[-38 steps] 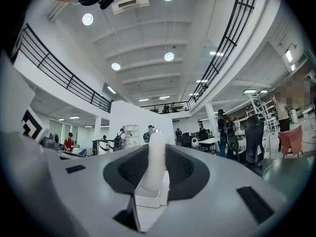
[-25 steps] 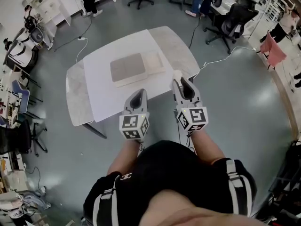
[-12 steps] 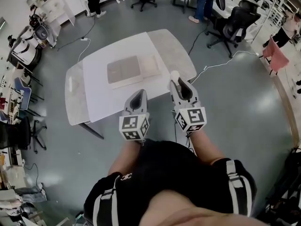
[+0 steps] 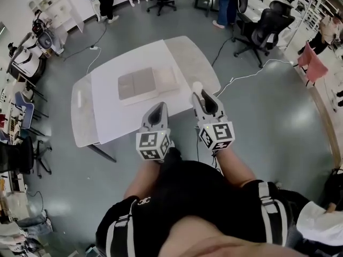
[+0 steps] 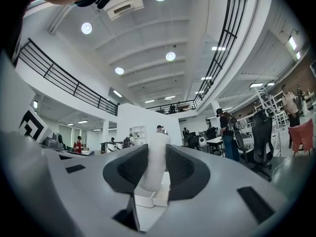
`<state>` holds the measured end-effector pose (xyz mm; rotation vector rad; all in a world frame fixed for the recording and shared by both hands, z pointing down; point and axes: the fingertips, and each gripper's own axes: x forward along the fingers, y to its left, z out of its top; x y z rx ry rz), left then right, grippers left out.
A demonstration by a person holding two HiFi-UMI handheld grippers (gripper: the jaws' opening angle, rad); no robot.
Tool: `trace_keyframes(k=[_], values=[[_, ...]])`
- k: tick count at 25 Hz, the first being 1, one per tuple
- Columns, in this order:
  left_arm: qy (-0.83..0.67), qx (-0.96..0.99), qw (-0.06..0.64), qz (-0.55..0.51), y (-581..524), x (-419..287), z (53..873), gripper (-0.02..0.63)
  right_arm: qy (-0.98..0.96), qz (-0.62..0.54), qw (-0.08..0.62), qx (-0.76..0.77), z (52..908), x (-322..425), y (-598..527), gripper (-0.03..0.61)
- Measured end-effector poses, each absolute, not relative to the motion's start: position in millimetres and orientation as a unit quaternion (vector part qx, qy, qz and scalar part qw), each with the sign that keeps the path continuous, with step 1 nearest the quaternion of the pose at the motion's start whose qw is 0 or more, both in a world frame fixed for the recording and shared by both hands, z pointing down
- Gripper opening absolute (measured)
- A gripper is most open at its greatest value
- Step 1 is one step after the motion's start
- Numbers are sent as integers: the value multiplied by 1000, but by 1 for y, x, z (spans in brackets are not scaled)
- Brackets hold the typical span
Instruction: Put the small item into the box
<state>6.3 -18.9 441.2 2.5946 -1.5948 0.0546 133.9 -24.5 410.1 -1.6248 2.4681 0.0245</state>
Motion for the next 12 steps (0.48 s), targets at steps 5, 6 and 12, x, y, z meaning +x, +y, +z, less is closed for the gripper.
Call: trace_keyframes(k=[5,6,12], values=[[-518,854,53,12,-43,4,445,5,831,12,86,-549,411,130,-48,106],[-518,854,54,11,-48,2,446,5,831,13,85,-549,412,128,-52,106],[-513,856,62,5,-84,-6,453,5,830,1,78,-553,422,120,-89,106]])
